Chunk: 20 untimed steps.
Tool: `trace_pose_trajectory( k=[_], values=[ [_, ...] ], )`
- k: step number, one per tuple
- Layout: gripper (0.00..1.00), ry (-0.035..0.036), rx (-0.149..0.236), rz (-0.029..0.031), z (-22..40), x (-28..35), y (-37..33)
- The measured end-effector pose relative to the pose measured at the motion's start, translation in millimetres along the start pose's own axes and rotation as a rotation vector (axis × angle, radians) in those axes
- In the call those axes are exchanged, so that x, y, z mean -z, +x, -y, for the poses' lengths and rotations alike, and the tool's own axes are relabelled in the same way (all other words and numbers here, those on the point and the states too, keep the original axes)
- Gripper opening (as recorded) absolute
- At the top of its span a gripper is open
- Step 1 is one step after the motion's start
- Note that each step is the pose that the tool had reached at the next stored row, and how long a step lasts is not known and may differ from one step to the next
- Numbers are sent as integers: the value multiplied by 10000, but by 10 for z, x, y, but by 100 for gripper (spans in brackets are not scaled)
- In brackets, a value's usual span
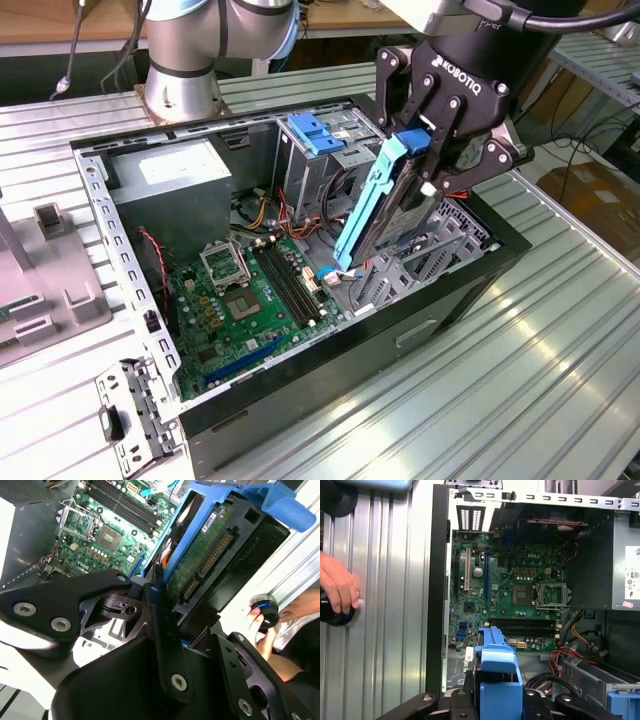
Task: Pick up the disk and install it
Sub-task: 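Pick up the disk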
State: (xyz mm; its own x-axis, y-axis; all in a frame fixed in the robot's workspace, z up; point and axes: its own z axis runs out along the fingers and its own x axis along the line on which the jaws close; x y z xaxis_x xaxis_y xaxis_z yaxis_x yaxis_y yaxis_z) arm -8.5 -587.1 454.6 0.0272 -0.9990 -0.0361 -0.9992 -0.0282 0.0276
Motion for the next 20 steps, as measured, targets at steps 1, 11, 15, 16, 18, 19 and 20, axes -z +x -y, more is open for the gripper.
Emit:
trace_pose_trajectory(
  k=[1,11,15,16,18,19,20],
  values=[
    [36,0,0,0,13,0,1],
    [36,0,0,-1,122,-2,3],
    [36,0,0,-1,160,-3,5],
    [36,0,0,-1,166,-3,5],
    [36,-1,1,-1,182,-3,5],
    [36,0,0,-1,190,-3,6],
    [36,0,0,-1,197,-4,6]
  ],
)
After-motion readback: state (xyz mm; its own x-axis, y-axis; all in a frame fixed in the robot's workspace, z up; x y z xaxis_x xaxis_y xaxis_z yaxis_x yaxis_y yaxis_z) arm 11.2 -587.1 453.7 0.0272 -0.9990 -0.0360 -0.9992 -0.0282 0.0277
